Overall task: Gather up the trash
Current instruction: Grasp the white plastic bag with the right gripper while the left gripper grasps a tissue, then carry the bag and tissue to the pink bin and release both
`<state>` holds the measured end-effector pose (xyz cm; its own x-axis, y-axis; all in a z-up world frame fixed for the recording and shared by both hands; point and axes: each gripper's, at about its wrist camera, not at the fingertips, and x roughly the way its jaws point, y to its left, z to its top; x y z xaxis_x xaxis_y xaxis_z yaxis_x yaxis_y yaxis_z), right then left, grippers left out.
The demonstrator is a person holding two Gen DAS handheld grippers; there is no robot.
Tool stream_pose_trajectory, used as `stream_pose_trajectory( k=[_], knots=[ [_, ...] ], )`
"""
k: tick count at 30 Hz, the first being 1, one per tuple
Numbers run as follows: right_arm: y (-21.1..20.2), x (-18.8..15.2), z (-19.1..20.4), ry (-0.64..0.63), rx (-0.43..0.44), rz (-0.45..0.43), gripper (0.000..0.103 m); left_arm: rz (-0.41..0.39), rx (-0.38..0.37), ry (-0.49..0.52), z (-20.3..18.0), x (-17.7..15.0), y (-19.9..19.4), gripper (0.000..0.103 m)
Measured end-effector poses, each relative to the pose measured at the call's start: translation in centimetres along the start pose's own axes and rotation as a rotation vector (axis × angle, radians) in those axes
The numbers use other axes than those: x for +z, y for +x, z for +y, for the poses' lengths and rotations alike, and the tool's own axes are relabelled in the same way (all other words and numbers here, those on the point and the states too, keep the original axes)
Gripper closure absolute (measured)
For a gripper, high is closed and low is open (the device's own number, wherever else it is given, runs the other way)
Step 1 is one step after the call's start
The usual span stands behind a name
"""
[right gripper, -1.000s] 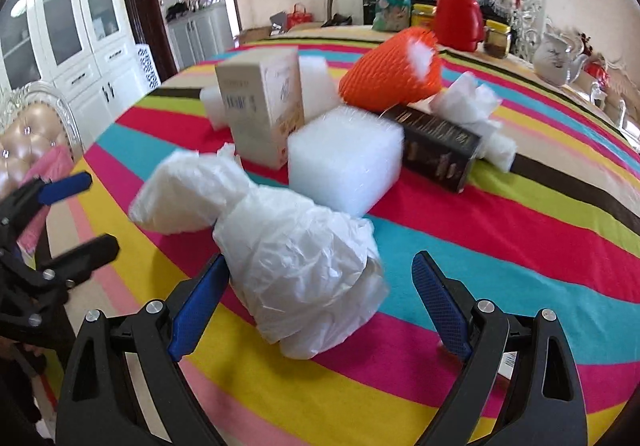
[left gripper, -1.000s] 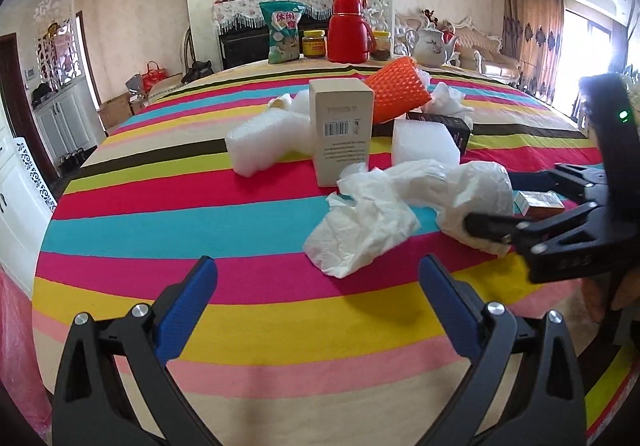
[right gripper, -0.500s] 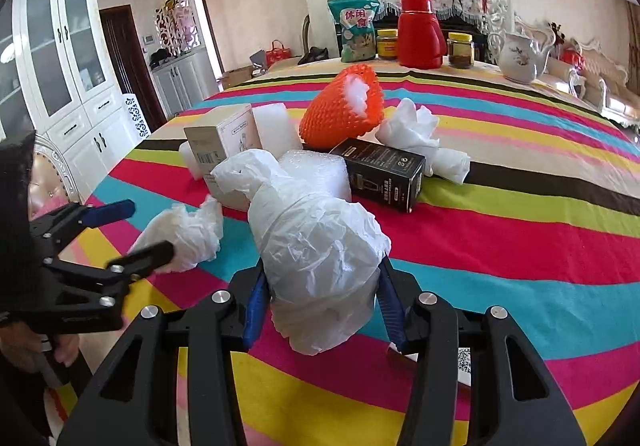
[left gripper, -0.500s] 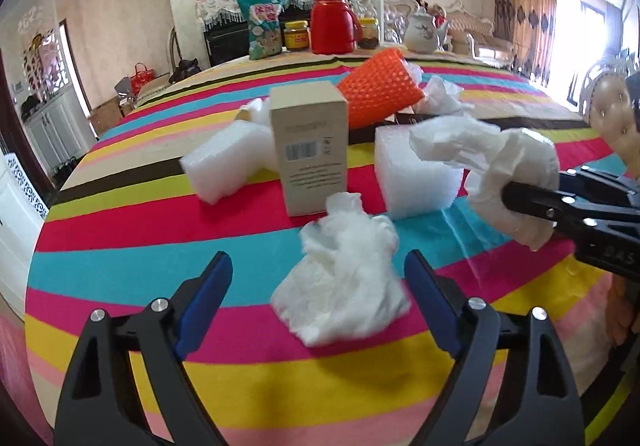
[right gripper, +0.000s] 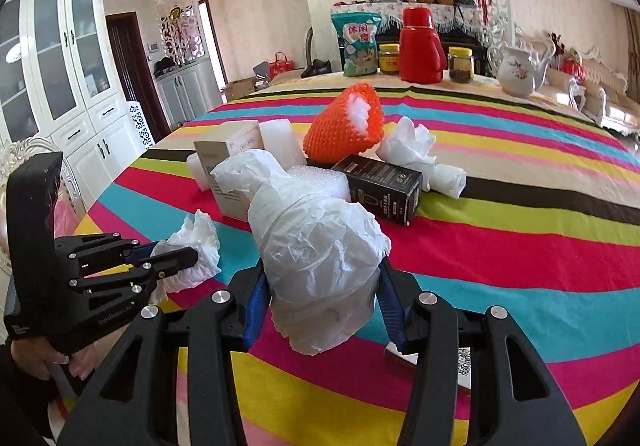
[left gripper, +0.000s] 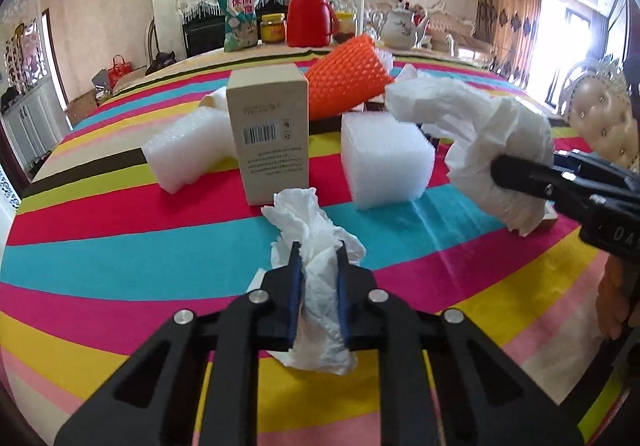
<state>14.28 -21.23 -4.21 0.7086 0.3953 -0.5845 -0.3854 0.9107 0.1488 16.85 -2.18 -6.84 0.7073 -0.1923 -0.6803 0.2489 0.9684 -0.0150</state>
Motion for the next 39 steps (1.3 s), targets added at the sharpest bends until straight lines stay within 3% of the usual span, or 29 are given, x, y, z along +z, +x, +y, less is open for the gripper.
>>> stream_pose_trajectory(
  k=[5, 12, 24, 27, 39],
  knots=[
    [-0.2, 0.0, 0.4, -0.013, 0.002, -0.015, 0.055, -0.06, 0.046, 0.014, -0.1, 0.1, -1.2, 0.089],
    [-0.8, 0.1, 0.9, -0.042, -0.018, -0.048, 0.055, -0.129, 0.052, -0.028, 1.0, 0.3, -3.3, 0.089],
    [-2.8, 1.8, 4.9, -0.136, -0.043, -0.092, 0.055, -0.237, 0.015, -0.097, 2.3, 0.1, -9.2, 0.088],
    [-3.2, 2.1, 6.6, -0.16, -0.027, -0.101, 0.055, -0.268, 0.015, -0.105, 2.9, -0.2, -11.3, 0.088],
    [-1.9, 3.6, 14.3, -0.257, 0.108, -0.105, 0.055, -0.318, 0.135, -0.164, 7.6, -4.3, -18.0, 0.088]
  ],
)
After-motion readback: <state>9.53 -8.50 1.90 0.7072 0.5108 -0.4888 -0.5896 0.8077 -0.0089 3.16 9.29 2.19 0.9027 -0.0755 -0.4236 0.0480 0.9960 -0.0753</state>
